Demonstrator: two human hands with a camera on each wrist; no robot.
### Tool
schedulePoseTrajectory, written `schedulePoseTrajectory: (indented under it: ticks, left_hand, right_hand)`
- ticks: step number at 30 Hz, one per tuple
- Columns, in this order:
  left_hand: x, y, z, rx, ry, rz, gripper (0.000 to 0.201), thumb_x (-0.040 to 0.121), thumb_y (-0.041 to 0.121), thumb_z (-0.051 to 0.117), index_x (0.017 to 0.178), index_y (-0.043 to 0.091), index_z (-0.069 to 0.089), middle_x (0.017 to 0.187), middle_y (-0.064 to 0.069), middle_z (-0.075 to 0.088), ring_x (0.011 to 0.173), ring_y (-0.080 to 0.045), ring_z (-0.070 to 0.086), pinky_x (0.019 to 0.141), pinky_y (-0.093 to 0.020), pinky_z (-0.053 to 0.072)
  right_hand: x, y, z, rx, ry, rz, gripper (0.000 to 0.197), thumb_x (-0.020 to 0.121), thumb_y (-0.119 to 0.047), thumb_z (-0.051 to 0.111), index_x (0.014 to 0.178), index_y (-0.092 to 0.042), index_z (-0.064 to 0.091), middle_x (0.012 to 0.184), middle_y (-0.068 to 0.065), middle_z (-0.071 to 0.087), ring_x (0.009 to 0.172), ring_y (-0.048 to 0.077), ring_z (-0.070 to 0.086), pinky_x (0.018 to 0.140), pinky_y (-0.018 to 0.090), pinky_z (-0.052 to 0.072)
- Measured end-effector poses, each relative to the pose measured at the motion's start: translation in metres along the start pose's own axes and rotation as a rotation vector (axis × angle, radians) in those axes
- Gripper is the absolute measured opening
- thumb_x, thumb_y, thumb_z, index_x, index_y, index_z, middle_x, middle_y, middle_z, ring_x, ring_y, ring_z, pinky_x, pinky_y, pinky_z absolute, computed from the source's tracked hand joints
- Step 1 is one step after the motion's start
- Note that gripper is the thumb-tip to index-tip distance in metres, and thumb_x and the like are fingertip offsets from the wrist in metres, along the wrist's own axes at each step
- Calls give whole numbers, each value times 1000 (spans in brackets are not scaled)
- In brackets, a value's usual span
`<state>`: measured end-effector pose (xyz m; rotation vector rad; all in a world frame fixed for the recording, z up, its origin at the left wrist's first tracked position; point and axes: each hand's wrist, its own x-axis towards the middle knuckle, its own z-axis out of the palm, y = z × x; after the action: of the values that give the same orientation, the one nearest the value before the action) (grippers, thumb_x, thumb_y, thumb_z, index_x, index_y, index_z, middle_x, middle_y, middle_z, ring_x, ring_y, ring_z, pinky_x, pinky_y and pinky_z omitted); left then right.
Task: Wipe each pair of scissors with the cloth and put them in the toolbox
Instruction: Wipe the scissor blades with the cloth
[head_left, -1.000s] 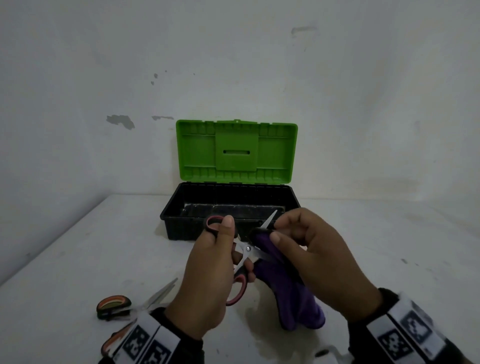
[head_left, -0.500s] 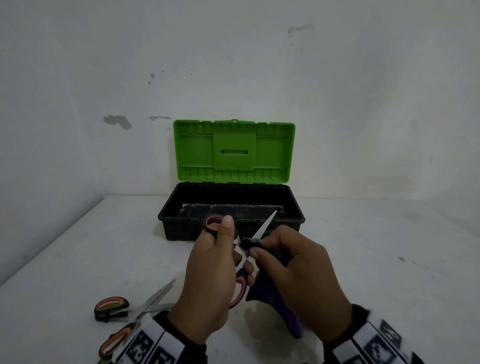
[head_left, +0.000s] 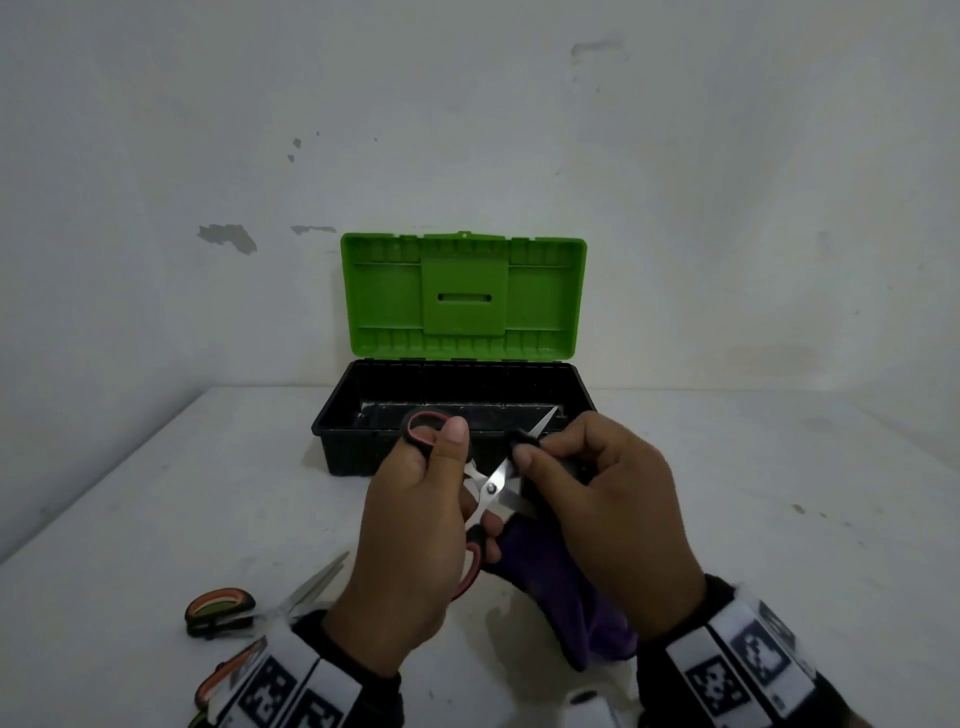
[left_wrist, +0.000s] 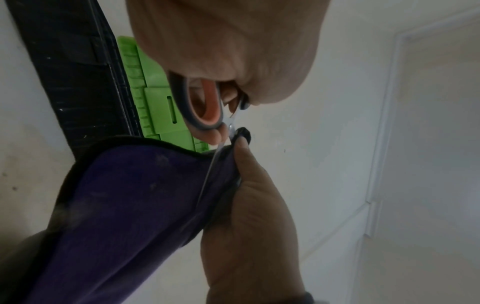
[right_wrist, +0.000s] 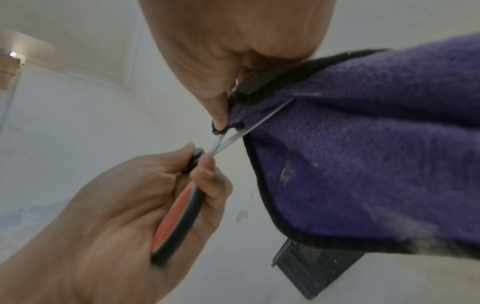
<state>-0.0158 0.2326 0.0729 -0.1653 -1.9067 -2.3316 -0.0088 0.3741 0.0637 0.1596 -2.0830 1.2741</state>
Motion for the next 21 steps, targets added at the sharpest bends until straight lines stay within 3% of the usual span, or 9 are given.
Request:
schedulePoseTrajectory:
  ticks: [5, 7, 10, 14, 16, 19, 21]
  left_hand:
    - [4, -1, -3, -15, 8, -12, 37, 98, 36, 48, 75, 8, 46, 49, -2, 39, 43, -24, 53, 42, -34, 49]
    - [4, -3, -3, -31, 1, -29, 37, 99, 36, 47, 75, 8, 46, 49, 0, 37, 42, -23, 52, 41, -33, 47]
    - [5, -7, -5, -59, -15, -59, 37, 98, 38, 49, 79, 6, 49, 49, 1, 35, 43, -23, 50, 44, -33, 46]
    - [6, -10, -9, -64, -3, -53, 38, 98, 38, 49, 84, 3, 51, 48, 1, 39, 44, -27, 53, 43, -33, 46]
    - [6, -10, -9, -76, -15, -60, 39, 98, 38, 49, 84, 2, 50, 49, 1, 39, 44, -28, 52, 43, -33, 46]
    - [5, -10, -9, -87, -31, -68, 39, 98, 38, 48, 88, 0, 51, 49, 0, 36, 44, -26, 51, 42, -32, 45]
    - [5, -10, -11, -78, -31, -61, 42, 98, 37, 48, 96, -4, 54, 51, -2, 37, 44, -26, 51, 42, -32, 45]
  right_hand:
    - [-4, -9, 2, -24, -89, -16, 18, 79, -24, 81, 70, -20, 67, 65, -7, 67, 63, 9, 62, 53, 11, 43]
    - [0, -6, 0, -23, -59, 0, 19, 79, -24, 81, 68, -21, 67, 64, -8, 67, 60, 7, 61, 52, 10, 42]
    - [9, 1, -3, 28, 15, 60, 21, 80, -23, 81, 66, -20, 66, 63, -7, 68, 56, 5, 60, 53, 15, 45]
    - [1, -4, 0, 46, -66, 62, 22, 80, -20, 82, 65, -19, 65, 63, -3, 68, 54, 6, 59, 52, 14, 44]
    - [5, -1, -2, 80, -32, 87, 22, 79, -21, 82, 65, -18, 66, 63, -2, 69, 55, 9, 62, 53, 21, 48]
    - [9, 4, -4, 174, -11, 143, 21, 80, -21, 81, 68, -13, 67, 66, 6, 72, 66, 28, 69, 64, 42, 58]
    - [5, -1, -2, 206, -55, 150, 21, 80, -19, 81, 69, -11, 66, 67, 9, 72, 66, 33, 69, 64, 44, 58]
